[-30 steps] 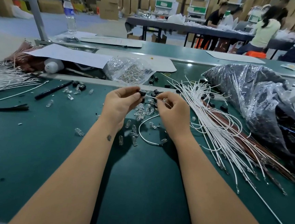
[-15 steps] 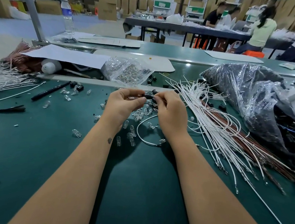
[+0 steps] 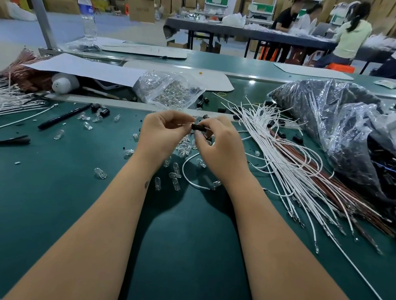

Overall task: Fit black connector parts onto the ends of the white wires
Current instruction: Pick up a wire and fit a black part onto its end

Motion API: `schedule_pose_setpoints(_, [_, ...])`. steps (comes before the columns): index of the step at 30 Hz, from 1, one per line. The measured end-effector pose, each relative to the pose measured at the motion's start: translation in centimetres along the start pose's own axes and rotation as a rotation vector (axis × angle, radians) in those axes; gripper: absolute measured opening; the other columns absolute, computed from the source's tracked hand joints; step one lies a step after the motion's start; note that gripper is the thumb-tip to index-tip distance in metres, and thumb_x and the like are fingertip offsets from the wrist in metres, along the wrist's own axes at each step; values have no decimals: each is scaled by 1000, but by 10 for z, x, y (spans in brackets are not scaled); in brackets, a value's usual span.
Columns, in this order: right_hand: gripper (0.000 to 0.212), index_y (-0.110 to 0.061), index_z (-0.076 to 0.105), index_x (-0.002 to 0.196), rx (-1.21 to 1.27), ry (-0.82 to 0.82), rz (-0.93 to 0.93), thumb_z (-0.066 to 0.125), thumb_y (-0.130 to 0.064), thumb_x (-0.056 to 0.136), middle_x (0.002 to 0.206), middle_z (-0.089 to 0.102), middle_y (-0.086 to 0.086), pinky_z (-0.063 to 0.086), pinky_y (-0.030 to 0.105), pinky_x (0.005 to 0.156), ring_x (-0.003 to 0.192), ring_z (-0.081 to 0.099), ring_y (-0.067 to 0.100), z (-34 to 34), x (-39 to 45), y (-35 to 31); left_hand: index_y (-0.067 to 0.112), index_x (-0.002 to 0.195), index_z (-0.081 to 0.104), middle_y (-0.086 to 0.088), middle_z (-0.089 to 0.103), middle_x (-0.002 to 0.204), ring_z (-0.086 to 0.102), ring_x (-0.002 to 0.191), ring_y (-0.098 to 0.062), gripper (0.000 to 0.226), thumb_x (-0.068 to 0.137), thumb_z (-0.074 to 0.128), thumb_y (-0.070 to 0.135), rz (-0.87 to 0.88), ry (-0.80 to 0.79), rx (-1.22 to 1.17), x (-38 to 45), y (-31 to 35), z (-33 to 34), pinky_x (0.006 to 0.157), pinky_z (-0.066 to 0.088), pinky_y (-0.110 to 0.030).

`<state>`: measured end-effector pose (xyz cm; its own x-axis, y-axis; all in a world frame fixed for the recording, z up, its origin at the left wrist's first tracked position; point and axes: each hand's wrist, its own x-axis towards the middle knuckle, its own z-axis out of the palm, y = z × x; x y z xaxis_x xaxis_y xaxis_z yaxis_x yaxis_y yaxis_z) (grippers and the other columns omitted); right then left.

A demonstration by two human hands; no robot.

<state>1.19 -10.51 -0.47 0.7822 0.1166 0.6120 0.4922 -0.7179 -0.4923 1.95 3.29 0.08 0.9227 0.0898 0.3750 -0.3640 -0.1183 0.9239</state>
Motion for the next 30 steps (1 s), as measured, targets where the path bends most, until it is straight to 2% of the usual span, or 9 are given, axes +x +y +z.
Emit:
schedule_pose_setpoints(5, [20, -9, 65, 103, -323, 115, 24, 53, -24, 97, 96, 64, 4, 31, 26, 75, 75, 51, 17, -4, 3, 10, 27, 76, 70, 13, 63, 58, 53, 50, -6, 29, 83, 57, 2, 20, 288, 211, 5, 0, -19, 47, 40, -18])
schedule_pose_setpoints(8, [19, -7, 64, 108, -359, 138, 36, 54, -19, 96, 100, 66, 6, 35, 26, 80, 82, 57, 19, -8, 3, 15, 27, 83, 70, 0, 70, 80, 63, 84, -24, 26, 80, 50, 10, -33, 538, 472, 4, -3, -43, 71, 46, -29])
schedule_pose_setpoints(10, [19, -5, 64, 108, -339, 123, 29, 53, -16, 97, 100, 65, 8, 39, 27, 82, 84, 57, 21, -8, 3, 13, 27, 91, 72, 0, 69, 105, 52, 111, -29, 31, 81, 50, 8, -17, 624, 674, 1, -4, -46, 93, 40, -38])
schedule_pose_setpoints(12, [18, -3, 63, 105, -293, 118, 12, 53, -14, 97, 98, 64, 9, 39, 28, 80, 82, 56, 21, -7, 3, 9, 24, 93, 73, 6, 64, 123, 45, 120, -25, 34, 80, 51, 1, 154, 596, 682, 0, 0, -39, 104, 30, -41])
schedule_pose_setpoints(15, [15, -3, 63, 103, -173, 125, -22, 54, -13, 96, 94, 63, 9, 39, 30, 74, 77, 51, 20, -7, 2, 3, 13, 103, 73, 0, 68, 116, 54, 115, -24, 32, 81, 57, -3, 471, 354, 686, -2, 3, -18, 105, 34, -43])
schedule_pose_setpoints(17, [15, -3, 63, 103, -103, 104, -49, 53, -12, 96, 96, 64, 9, 42, 35, 74, 78, 54, 24, -6, 1, 0, 13, 106, 73, -2, 71, 107, 58, 109, -25, 23, 87, 61, 6, 550, 211, 755, -3, 2, -7, 99, 36, -42])
schedule_pose_setpoints(21, [15, -4, 62, 100, -114, 110, -38, 51, -13, 97, 95, 65, 8, 38, 32, 72, 74, 50, 19, -3, -1, 0, 12, 98, 74, -5, 73, 90, 61, 88, -28, 15, 92, 61, 13, 523, 243, 782, 1, -3, -13, 84, 38, -35])
schedule_pose_setpoints(26, [15, -4, 61, 96, -208, 154, 47, 49, -13, 99, 81, 60, 4, 33, 27, 70, 68, 46, 16, -5, 2, 4, 17, 107, 70, -8, 69, 104, 51, 107, -32, 24, 92, 51, 13, 124, 551, 918, 7, -10, -39, 91, 33, -41])
schedule_pose_setpoints(30, [16, -3, 60, 95, -186, 116, 21, 48, -13, 99, 83, 62, 7, 33, 30, 70, 69, 49, 20, -2, 0, 0, 17, 107, 72, -3, 70, 106, 53, 107, -28, 27, 87, 58, 5, 385, 385, 897, 4, -8, -24, 96, 30, -40])
